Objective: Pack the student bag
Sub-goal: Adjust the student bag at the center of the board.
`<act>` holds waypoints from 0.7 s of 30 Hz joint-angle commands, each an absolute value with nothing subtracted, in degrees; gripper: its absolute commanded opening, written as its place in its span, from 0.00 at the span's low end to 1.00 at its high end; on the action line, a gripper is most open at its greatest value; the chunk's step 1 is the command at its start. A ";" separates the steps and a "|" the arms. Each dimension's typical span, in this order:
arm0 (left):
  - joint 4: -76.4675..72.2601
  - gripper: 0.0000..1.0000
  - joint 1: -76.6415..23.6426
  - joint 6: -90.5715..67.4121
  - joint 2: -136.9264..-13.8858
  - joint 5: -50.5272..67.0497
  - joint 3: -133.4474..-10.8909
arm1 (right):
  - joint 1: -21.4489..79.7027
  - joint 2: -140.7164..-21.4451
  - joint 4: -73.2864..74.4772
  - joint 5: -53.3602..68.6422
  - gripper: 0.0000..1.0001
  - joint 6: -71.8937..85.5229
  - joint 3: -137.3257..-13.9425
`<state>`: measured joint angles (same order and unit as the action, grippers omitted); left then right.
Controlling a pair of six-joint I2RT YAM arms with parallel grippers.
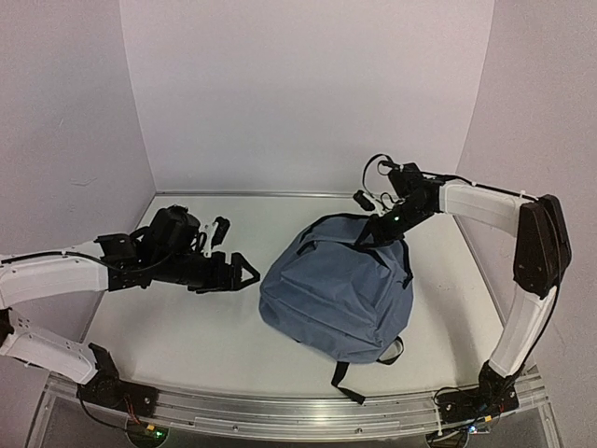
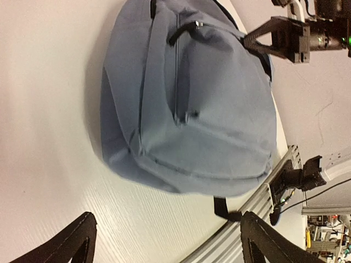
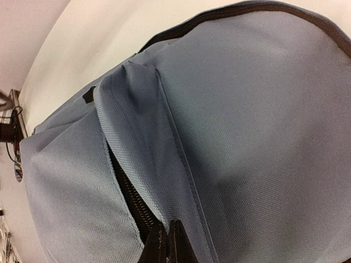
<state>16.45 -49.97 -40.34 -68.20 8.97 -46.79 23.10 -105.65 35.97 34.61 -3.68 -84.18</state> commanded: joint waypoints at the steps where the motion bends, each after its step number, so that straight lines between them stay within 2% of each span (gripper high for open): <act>1: 7.27 0.93 -52.54 -47.06 -72.30 8.94 -41.79 | 18.36 -106.00 35.43 28.28 0.00 2.07 -82.62; 5: -5.98 0.88 -53.16 -50.10 -81.22 12.46 -41.58 | 18.18 -105.18 35.10 31.23 0.00 2.92 -79.64; 9: -15.47 0.82 -54.89 -50.61 -92.70 15.55 -47.38 | 18.17 -104.23 35.07 33.46 0.00 2.55 -76.93; 13: -24.98 0.81 -55.82 -53.19 -102.76 19.27 -52.74 | 18.44 -103.02 35.11 36.76 0.00 1.84 -74.31; 18: -25.88 0.78 -54.90 -53.72 -107.92 18.56 -58.78 | 21.79 -102.28 35.16 40.16 0.00 1.66 -72.60; 21: -22.72 0.64 -50.21 -54.48 -108.19 19.58 -61.18 | 26.36 -102.73 35.07 43.75 0.00 0.73 -72.65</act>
<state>-18.41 -55.27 -52.72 -108.42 18.88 -55.35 19.26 -103.43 28.97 36.52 1.84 -74.60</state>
